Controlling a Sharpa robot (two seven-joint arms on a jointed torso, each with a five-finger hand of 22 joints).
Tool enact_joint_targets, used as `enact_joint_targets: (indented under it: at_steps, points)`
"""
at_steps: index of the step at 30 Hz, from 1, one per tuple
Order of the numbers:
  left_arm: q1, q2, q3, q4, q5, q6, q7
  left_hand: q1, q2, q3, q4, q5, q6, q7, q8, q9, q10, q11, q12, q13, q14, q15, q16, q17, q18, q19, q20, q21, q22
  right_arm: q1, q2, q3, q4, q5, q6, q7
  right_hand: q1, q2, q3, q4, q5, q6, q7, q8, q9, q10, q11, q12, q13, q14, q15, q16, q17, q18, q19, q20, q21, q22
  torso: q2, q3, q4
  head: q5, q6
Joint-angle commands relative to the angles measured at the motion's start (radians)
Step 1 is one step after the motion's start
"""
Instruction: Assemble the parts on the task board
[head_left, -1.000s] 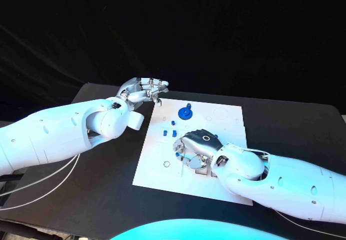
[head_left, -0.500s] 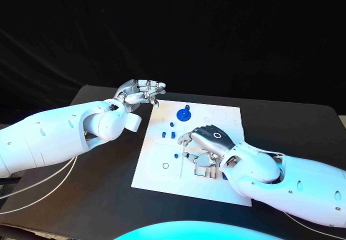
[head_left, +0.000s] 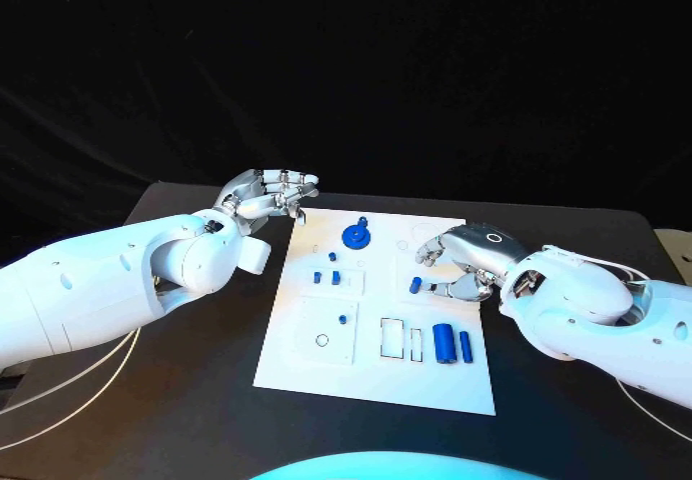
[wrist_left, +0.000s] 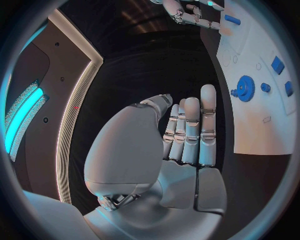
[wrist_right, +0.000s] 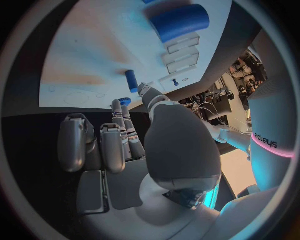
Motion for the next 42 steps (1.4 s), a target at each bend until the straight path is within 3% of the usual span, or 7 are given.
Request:
enact_joint_targets:
  at_steps: [1, 14, 22, 27, 33, 42]
  points:
    - [0.001, 0.001, 0.0, 0.002, 0.005, 0.018, 0.008, -0.008, 0.002, 0.006, -0.001, 0.001, -0.006, 0.0, 0.005, 0.001, -0.006, -0.003, 0.004, 0.001, -0.006, -0.001, -0.006, -0.002, 0.015, -0.006, 0.004, -0.003, -0.002, 0.002, -0.006, -0.001, 0.0, 0.02, 0.102, 0.001, 0.028, 0.015, -0.05, 0.019, 0.005, 0.001, -0.004, -0.006, -0.002, -0.011, -0.002, 0.014, -0.002, 0.031, 0.007, -0.003, 0.0, 0.02, -0.004, 0.003, -0.007, 0.132, 0.002, 0.0025, -0.0011, -0.002, 0.001]
    - [0.001, 0.003, 0.0, -0.001, 0.005, 0.018, 0.008, -0.008, 0.002, 0.006, -0.001, 0.001, -0.006, 0.0, 0.005, 0.001, -0.006, -0.003, 0.004, 0.001, -0.006, -0.001, -0.006, -0.002, 0.015, -0.006, 0.004, -0.003, -0.002, 0.004, 0.022, -0.006, -0.005, 0.01, 0.097, 0.007, 0.066, 0.039, -0.057, 0.038, 0.005, 0.014, -0.003, -0.005, -0.004, 0.012, -0.009, 0.041, -0.001, 0.04, 0.0, 0.008, 0.022, 0.015, 0.01, -0.002, 0.017, 0.143, 0.001, -0.0003, 0.004, -0.009, 0.003]
    - [0.001, 0.002, 0.0, 0.0, 0.005, 0.018, 0.007, -0.008, 0.002, 0.006, -0.001, 0.001, -0.006, 0.0, 0.005, 0.001, -0.006, -0.003, 0.004, 0.001, -0.006, -0.001, -0.006, -0.002, 0.015, -0.006, 0.004, -0.003, -0.002, -0.002, 0.055, -0.011, -0.031, 0.013, 0.082, 0.01, 0.107, 0.064, 0.012, 0.057, -0.05, 0.037, 0.001, -0.006, -0.011, 0.052, -0.019, 0.055, -0.01, 0.041, -0.009, 0.004, 0.016, 0.01, 0.024, -0.011, 0.041, 0.155, 0.002, 0.0013, 0.0028, -0.005, 0.001]
    - [0.001, 0.001, 0.0, -0.001, 0.005, 0.016, 0.005, -0.008, 0.002, 0.006, -0.001, 0.001, -0.006, 0.0, 0.005, 0.001, -0.006, -0.003, 0.004, 0.001, -0.006, -0.001, -0.006, -0.002, 0.015, -0.006, 0.004, -0.003, -0.002, -0.005, 0.064, -0.012, -0.044, 0.014, 0.087, 0.008, 0.128, 0.063, 0.111, 0.071, -0.085, 0.079, -0.001, 0.005, -0.01, 0.105, -0.027, 0.05, -0.021, 0.047, -0.016, 0.012, 0.032, 0.001, 0.042, -0.018, 0.083, 0.174, 0.001, 0.001, 0.0026, -0.004, -0.002]
    - [0.001, 0.0, 0.0, 0.0, 0.005, 0.015, 0.003, -0.011, 0.003, 0.008, -0.002, 0.001, -0.005, -0.001, 0.007, 0.002, -0.007, -0.003, 0.008, 0.002, -0.006, -0.001, -0.007, -0.002, 0.015, -0.006, 0.004, -0.005, -0.003, -0.006, 0.071, -0.012, -0.053, 0.01, 0.099, 0.005, 0.129, 0.053, 0.178, 0.067, -0.094, 0.12, -0.004, 0.022, -0.002, 0.136, -0.031, 0.04, -0.026, 0.049, -0.02, 0.016, 0.038, -0.003, 0.049, -0.022, 0.102, 0.184, 0.002, 0.0018, 0.0011, -0.003, -0.004]
    - [0.001, -0.001, 0.0, 0.0, 0.005, 0.013, 0.001, -0.011, 0.004, 0.009, -0.002, 0.001, -0.005, -0.001, 0.008, 0.002, -0.007, -0.003, 0.009, 0.003, -0.006, -0.001, -0.006, -0.003, 0.015, -0.006, 0.004, -0.005, -0.003, -0.008, 0.082, -0.014, -0.062, 0.001, 0.093, 0.0, 0.124, 0.054, 0.223, 0.054, -0.102, 0.146, -0.009, 0.037, 0.008, 0.157, -0.036, 0.034, -0.027, 0.05, -0.023, 0.019, 0.042, -0.006, 0.055, -0.025, 0.117, 0.192, 0.002, 0.0013, 0.0021, -0.004, -0.007]
